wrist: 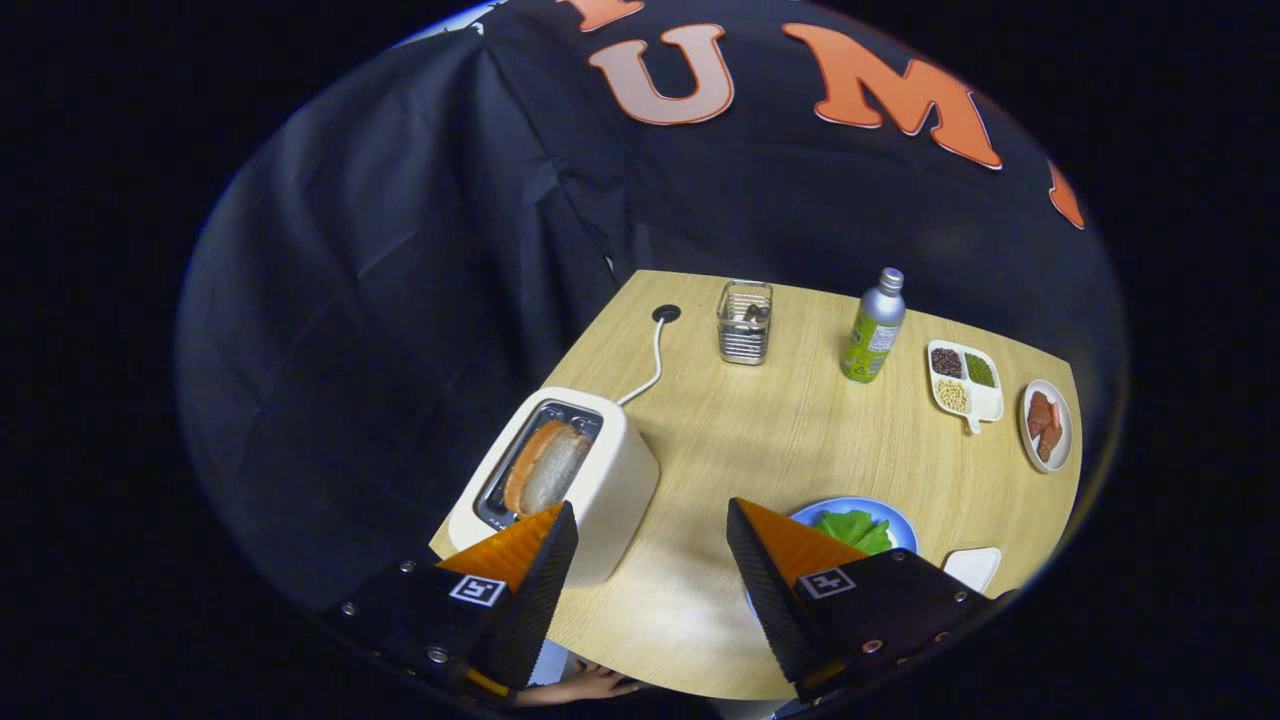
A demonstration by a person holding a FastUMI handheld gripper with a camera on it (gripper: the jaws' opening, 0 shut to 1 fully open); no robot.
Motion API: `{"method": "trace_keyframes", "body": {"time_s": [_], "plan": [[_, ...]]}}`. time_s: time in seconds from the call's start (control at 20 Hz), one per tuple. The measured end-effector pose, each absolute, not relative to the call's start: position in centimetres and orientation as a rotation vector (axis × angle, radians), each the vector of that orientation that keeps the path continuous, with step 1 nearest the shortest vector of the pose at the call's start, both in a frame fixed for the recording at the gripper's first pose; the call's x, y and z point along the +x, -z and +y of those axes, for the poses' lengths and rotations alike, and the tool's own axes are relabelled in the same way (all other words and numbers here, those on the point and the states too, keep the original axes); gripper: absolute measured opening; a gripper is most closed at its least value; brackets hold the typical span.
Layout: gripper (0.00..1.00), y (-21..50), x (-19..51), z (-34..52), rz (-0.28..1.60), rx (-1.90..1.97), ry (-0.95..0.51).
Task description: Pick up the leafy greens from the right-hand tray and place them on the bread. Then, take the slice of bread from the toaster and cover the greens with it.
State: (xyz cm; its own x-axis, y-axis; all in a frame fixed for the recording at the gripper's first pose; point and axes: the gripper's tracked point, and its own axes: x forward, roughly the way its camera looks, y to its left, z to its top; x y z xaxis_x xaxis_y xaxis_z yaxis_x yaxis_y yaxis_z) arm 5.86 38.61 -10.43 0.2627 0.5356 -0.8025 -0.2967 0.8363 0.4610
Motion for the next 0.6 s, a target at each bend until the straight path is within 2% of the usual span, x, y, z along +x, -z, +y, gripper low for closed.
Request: {"method": "trace_keyframes", "body": {"time_s": [0.3,0.45,0.6], "plan": [[0.9,9.2,5.1,44.6,1.238,0.212,-0.639],[0.9,9.9,3.9,46.8,1.324,0.198,-0.681],[0.82,10.9,4.2,47.8,1.349,0.166,-0.672]]}}
